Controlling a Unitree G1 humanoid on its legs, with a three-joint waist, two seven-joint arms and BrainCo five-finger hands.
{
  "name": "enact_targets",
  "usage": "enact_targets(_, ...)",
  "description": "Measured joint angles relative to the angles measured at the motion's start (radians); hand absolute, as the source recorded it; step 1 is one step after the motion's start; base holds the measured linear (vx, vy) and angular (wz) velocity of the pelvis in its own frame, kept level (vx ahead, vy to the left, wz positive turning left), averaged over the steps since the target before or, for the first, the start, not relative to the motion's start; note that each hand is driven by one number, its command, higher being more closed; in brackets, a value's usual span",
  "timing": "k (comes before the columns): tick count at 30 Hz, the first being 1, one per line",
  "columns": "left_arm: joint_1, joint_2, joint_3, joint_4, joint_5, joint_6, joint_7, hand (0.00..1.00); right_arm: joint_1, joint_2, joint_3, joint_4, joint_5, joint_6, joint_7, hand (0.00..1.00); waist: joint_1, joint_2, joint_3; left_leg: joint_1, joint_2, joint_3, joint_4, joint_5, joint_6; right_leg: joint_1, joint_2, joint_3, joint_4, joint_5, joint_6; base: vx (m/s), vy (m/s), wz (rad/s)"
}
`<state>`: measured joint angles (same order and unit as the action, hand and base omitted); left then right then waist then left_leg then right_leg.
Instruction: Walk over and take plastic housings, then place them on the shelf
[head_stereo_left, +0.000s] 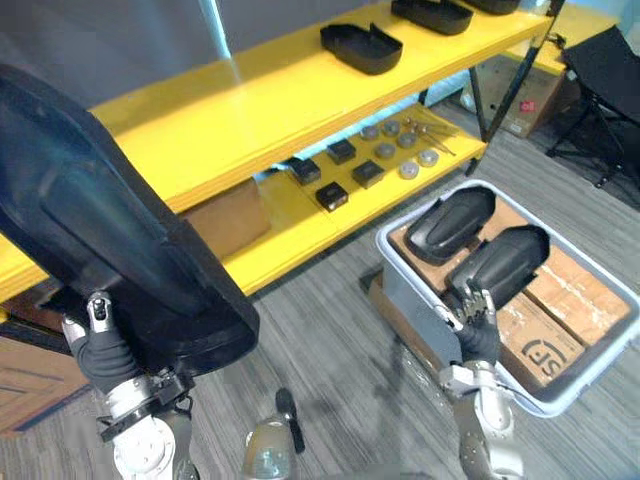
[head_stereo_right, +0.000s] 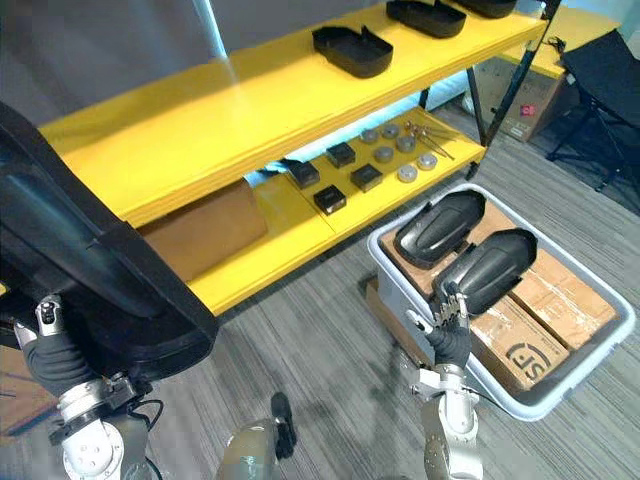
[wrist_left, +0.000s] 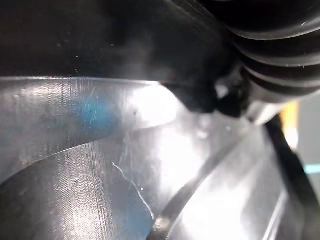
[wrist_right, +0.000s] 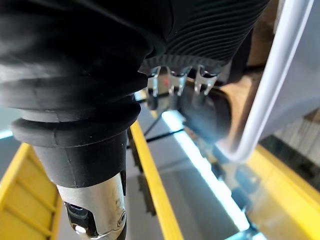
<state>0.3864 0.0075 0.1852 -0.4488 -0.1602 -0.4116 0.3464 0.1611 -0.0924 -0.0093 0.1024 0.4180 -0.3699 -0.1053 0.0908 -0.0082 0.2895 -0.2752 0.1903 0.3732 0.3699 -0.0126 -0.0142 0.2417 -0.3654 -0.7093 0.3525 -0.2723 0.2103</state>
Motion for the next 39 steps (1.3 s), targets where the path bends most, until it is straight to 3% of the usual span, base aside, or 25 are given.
enact_targets(4, 0.0, 0.001, 0.018, 0.0, 0.001, -0.001, -0.019, 1.0, -0.05, 0.013, 0.014, 0.001, -0.009, -0.028, -0.017, 0.0, 0.012, 0.013, 0.024, -0.079, 0.026, -0.038, 0.214, -0.134, 0.01, 0.024, -0.022, -0.007, 0.052, -0.047, 0.037, 0.02, 0.148, 0.14)
enact_targets(6, 0.003, 0.008, 0.041, 0.0, 0.001, -0.001, -0.05, 1.0, -0.055, 0.041, 0.018, 0.001, -0.03, -0.03, -0.03, 0.0, 0.035, -0.018, 0.026, -0.078, -0.015, -0.041, 0.239, -0.183, 0.013, 0.069, -0.042, -0.035, 0.02, -0.047, 0.025, 0.12, 0.163, 0.38)
enact_targets(7, 0.001, 0.01, 0.041, 0.001, 0.005, -0.001, -0.058, 1.0, -0.051, 0.047, 0.016, 0.001, -0.039, -0.032, -0.036, 0.0, 0.032, -0.033, 0.022, -0.075, -0.041, -0.049, 0.228, -0.19, 0.017, 0.072, -0.055, -0.031, 0.045, -0.02, -0.017, 0.21, 0.187, 0.68)
enact_targets(8, -0.002, 0.006, 0.039, 0.002, 0.006, -0.001, -0.067, 1.0, -0.049, 0.046, 0.013, 0.001, -0.04, -0.032, -0.043, 0.0, 0.03, -0.029, 0.022, -0.075, -0.063, -0.069, 0.222, -0.194, 0.025, 0.045, -0.074, 0.012, 0.127, 0.025, -0.088, 0.25, 0.233, 0.9)
enact_targets(9, -0.004, 0.012, 0.038, 0.001, 0.011, -0.001, -0.083, 1.0, -0.042, 0.048, 0.002, 0.001, -0.039, -0.033, -0.047, 0.0, 0.022, -0.03, 0.021, -0.062, -0.095, -0.1, 0.193, -0.197, 0.035, -0.02, -0.094, 0.12, 0.252, 0.121, -0.206, 0.34, 0.295, 1.09)
enact_targets(10, -0.007, 0.03, 0.039, 0.001, 0.015, 0.0, -0.088, 1.0, -0.037, 0.054, -0.009, 0.001, -0.038, -0.035, -0.041, 0.0, 0.01, -0.04, 0.019, -0.031, -0.131, -0.125, 0.139, -0.193, 0.045, -0.092, -0.094, 0.264, 0.351, 0.276, -0.242, 0.31, 0.25, 0.99)
enact_targets(11, -0.009, 0.04, 0.038, 0.002, 0.018, 0.001, -0.086, 1.0, -0.029, 0.058, -0.012, 0.0, -0.037, -0.037, -0.034, 0.0, 0.0, -0.047, 0.013, -0.016, -0.144, -0.15, 0.107, -0.187, 0.054, -0.127, -0.081, 0.344, 0.401, 0.325, -0.228, 0.39, 0.17, 1.25)
enact_targets(12, -0.04, 0.058, 0.032, 0.015, 0.021, 0.006, -0.075, 1.0, -0.014, 0.068, -0.021, -0.004, -0.002, -0.038, 0.017, 0.0, -0.033, -0.056, 0.007, 0.02, -0.177, -0.209, 0.042, -0.168, 0.085, -0.219, 0.004, 0.492, 0.522, 0.184, -0.144, 0.33, 0.087, 1.25)
enact_targets(13, -0.068, 0.062, 0.027, 0.036, 0.019, 0.01, -0.064, 1.0, -0.002, 0.071, -0.03, -0.008, 0.04, -0.035, 0.052, 0.0, -0.048, -0.056, 0.007, 0.051, -0.188, -0.236, 0.002, -0.156, 0.094, -0.262, 0.051, 0.529, 0.553, 0.121, -0.136, 0.4, 0.073, 1.24)
enact_targets(15, -0.102, 0.062, 0.009, 0.068, 0.019, 0.023, -0.049, 1.0, 0.023, 0.075, -0.048, -0.009, 0.061, -0.029, 0.081, 0.0, -0.055, -0.056, 0.006, 0.11, -0.199, -0.27, -0.059, -0.141, 0.079, -0.32, 0.111, 0.537, 0.527, 0.054, -0.142, 0.33, 0.049, 0.71)
enact_targets(16, -0.124, 0.062, -0.009, 0.086, 0.024, 0.037, -0.04, 1.0, 0.053, 0.077, -0.073, -0.014, 0.062, -0.025, 0.098, 0.0, -0.057, -0.052, -0.001, 0.15, -0.2, -0.298, -0.091, -0.14, 0.078, -0.372, 0.159, 0.532, 0.415, 0.014, -0.157, 0.38, 0.005, 0.63)
enact_targets(17, -0.133, 0.062, -0.012, 0.089, 0.028, 0.046, -0.04, 1.0, 0.064, 0.077, -0.089, -0.02, 0.062, -0.025, 0.107, 0.0, -0.062, -0.049, -0.003, 0.159, -0.199, -0.315, -0.098, -0.141, 0.078, -0.39, 0.177, 0.533, 0.355, 0.009, -0.161, 0.45, -0.036, 0.83)
enact_targets(19, -0.156, 0.064, -0.017, 0.101, 0.063, 0.053, -0.036, 1.0, 0.075, 0.077, -0.135, -0.028, 0.066, -0.025, 0.119, 0.0, -0.089, -0.042, -0.004, 0.174, -0.187, -0.351, -0.103, -0.145, 0.07, -0.446, 0.218, 0.569, 0.212, 0.008, -0.165, 0.34, -0.084, 0.71)
enact_targets(21, -0.183, 0.076, -0.037, 0.123, 0.091, 0.062, -0.035, 1.0, 0.074, 0.076, -0.177, -0.032, 0.081, -0.026, 0.128, 0.0, -0.104, -0.031, -0.007, 0.194, -0.154, -0.389, -0.096, -0.162, 0.043, -0.499, 0.249, 0.617, 0.097, 0.038, -0.136, 0.27, -0.131, 0.51)
enact_targets(22, -0.192, 0.086, -0.051, 0.133, 0.095, 0.066, -0.036, 1.0, 0.079, 0.075, -0.186, -0.038, 0.081, -0.027, 0.129, 0.0, -0.107, -0.031, -0.007, 0.212, -0.14, -0.392, -0.091, -0.174, 0.025, -0.502, 0.251, 0.635, 0.045, 0.077, -0.14, 0.29, -0.208, 0.45)
enact_targets(23, -0.195, 0.103, -0.068, 0.138, 0.102, 0.068, -0.037, 1.0, 0.081, 0.074, -0.186, -0.05, 0.081, -0.027, 0.129, 0.0, -0.107, -0.041, -0.014, 0.227, -0.125, -0.393, -0.069, -0.202, -0.009, -0.5, 0.244, 0.649, -0.025, 0.161, -0.153, 0.34, -0.298, 0.39)
enact_targets(24, -0.192, 0.118, -0.081, 0.136, 0.105, 0.07, -0.037, 1.0, 0.094, 0.074, -0.182, -0.057, 0.08, -0.027, 0.129, 0.0, -0.107, -0.056, -0.028, 0.23, -0.12, -0.392, -0.037, -0.241, -0.033, -0.496, 0.241, 0.667, -0.07, 0.295, -0.167, 0.29, -0.293, 0.36)
enact_targets(25, -0.193, 0.131, -0.09, 0.139, 0.123, 0.072, -0.037, 1.0, 0.102, 0.069, -0.178, -0.061, 0.08, -0.027, 0.128, 0.0, -0.108, -0.066, -0.044, 0.238, -0.114, -0.394, -0.005, -0.296, -0.056, -0.485, 0.236, 0.689, -0.074, 0.39, -0.136, 0.32, -0.405, 0.18)
enact_targets(26, -0.188, 0.122, -0.108, 0.143, 0.131, 0.083, -0.042, 1.0, 0.094, 0.053, -0.178, -0.055, 0.08, -0.023, 0.124, 0.0, -0.098, -0.04, -0.059, 0.236, -0.064, -0.394, 0.027, -0.338, -0.081, -0.451, 0.279, 0.689, -0.09, 0.333, -0.12, 0.24, -0.343, -0.07)
enact_targets(28, -0.176, 0.09, -0.142, 0.143, 0.131, 0.084, -0.06, 1.0, 0.086, 0.032, -0.182, -0.089, 0.076, -0.023, 0.105, 0.0, -0.097, 0.009, -0.09, 0.238, -0.007, -0.393, 0.007, -0.346, -0.103, -0.434, 0.329, 0.678, -0.14, 0.3, -0.123, 0.21, -0.298, -0.14)
enact_targets(31, -0.186, 0.083, -0.162, 0.136, 0.128, 0.083, -0.091, 1.0, 0.08, 0.01, -0.225, -0.104, 0.047, -0.024, 0.075, 0.0, -0.107, 0.046, -0.111, 0.277, 0.017, -0.388, -0.05, -0.325, -0.132, -0.416, 0.354, 0.662, -0.145, 0.286, -0.143, 0.1, -0.139, 0.06)
enact_targets(35, -0.201, 0.09, -0.142, 0.134, 0.088, 0.063, -0.093, 1.0, 0.08, 0.0, -0.3, -0.186, -0.012, -0.029, 0.036, 0.0, -0.109, 0.056, -0.119, 0.3, 0.014, -0.373, -0.046, -0.315, -0.135, -0.452, 0.35, 0.661, -0.048, 0.194, -0.153, 0.02, -0.083, 0.01)
enact_targets(36, -0.207, 0.094, -0.129, 0.136, 0.076, 0.062, -0.098, 1.0, 0.076, -0.013, -0.322, -0.205, -0.032, -0.032, 0.028, 0.0, -0.116, 0.049, -0.105, 0.248, 0.008, -0.368, 0.085, -0.308, -0.123, -0.445, 0.339, 0.663, -0.023, 0.18, -0.156, -0.02, -0.037, 0.05)
enact_targets(37, -0.208, 0.094, -0.116, 0.136, 0.057, 0.061, -0.11, 1.0, 0.068, -0.034, -0.338, -0.211, -0.041, -0.041, 0.019, 0.0, -0.116, 0.047, -0.1, 0.185, 0.007, -0.364, 0.235, -0.275, -0.082, -0.424, 0.333, 0.667, -0.027, 0.179, -0.16, -0.02, -0.029, 0.05)
enact_targets(39, -0.214, 0.097, -0.104, 0.136, 0.04, 0.051, -0.123, 1.0, 0.061, -0.052, -0.381, -0.244, -0.04, -0.056, 0.018, 0.0, -0.121, 0.032, -0.089, 0.148, 0.001, -0.355, 0.311, -0.249, -0.067, -0.377, 0.314, 0.68, -0.067, 0.184, -0.161, 0.0, -0.019, -0.07)
